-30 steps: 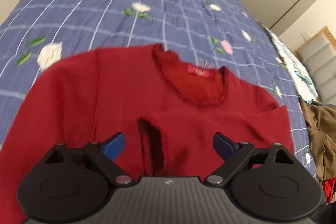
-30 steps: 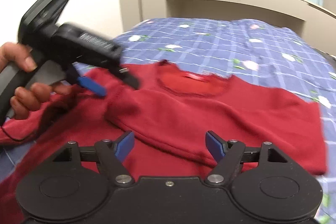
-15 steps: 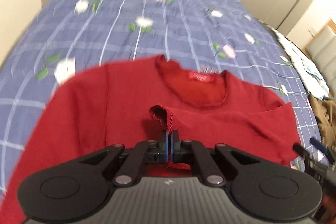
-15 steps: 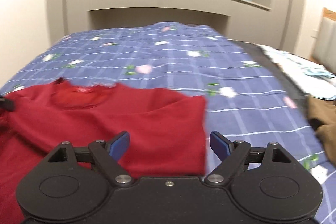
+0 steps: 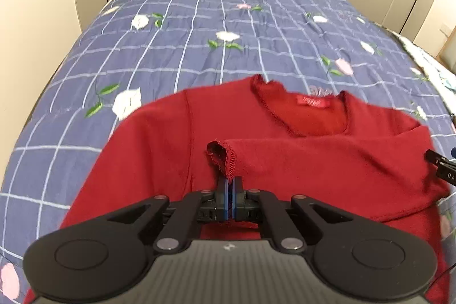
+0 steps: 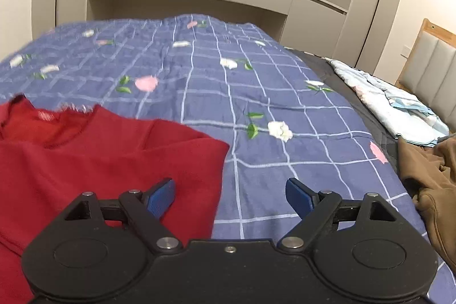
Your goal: Fold small clothes
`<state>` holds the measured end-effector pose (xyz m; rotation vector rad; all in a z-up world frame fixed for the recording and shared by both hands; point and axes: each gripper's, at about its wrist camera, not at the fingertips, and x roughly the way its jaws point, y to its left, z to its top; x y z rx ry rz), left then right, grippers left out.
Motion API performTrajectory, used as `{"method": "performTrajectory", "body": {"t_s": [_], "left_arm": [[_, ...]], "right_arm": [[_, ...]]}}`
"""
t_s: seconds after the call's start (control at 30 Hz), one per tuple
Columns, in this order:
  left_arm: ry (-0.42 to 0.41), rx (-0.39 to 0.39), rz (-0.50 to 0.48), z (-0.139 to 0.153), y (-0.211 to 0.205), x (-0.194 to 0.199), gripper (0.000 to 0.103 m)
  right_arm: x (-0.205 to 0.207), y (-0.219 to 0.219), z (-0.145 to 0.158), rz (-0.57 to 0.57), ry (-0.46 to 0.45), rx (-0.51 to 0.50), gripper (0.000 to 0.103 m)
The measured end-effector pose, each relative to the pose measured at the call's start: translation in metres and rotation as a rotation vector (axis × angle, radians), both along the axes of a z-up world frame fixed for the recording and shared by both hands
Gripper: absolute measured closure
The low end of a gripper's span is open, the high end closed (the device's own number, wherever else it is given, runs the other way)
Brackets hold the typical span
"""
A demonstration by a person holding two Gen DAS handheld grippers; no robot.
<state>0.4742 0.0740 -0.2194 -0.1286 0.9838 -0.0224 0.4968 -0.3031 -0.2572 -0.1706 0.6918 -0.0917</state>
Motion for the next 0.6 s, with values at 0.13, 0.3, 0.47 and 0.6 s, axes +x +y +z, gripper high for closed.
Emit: {"method": "performTrajectory", "body": {"t_s": [0.13,0.3,0.47,0.6], "left_arm": [[0.031,0.023,0.012,-0.016,0.001,-0.001,0.102],[0.039,0.061,0.010,-0.023,-0.004,-0.001,0.098],[0.026,0.024,0.004,-0.010,-0.004,-0.008,0.054],[-0.045,0.027,0.017,0.011,-0.003,-0.031,0.013]], "right_arm": [[0.003,0.002,-0.014,0.015,0.011,-0.041,0.015],[0.008,0.002,-0.019,0.034,0.007,-0.086,0.008],[-0.006,0.007,0.002,0.065,-0.015,-0.062,0.002],[-0.035,0.023,0.019,0.126,-0.035,-0.003,0.001]]}}
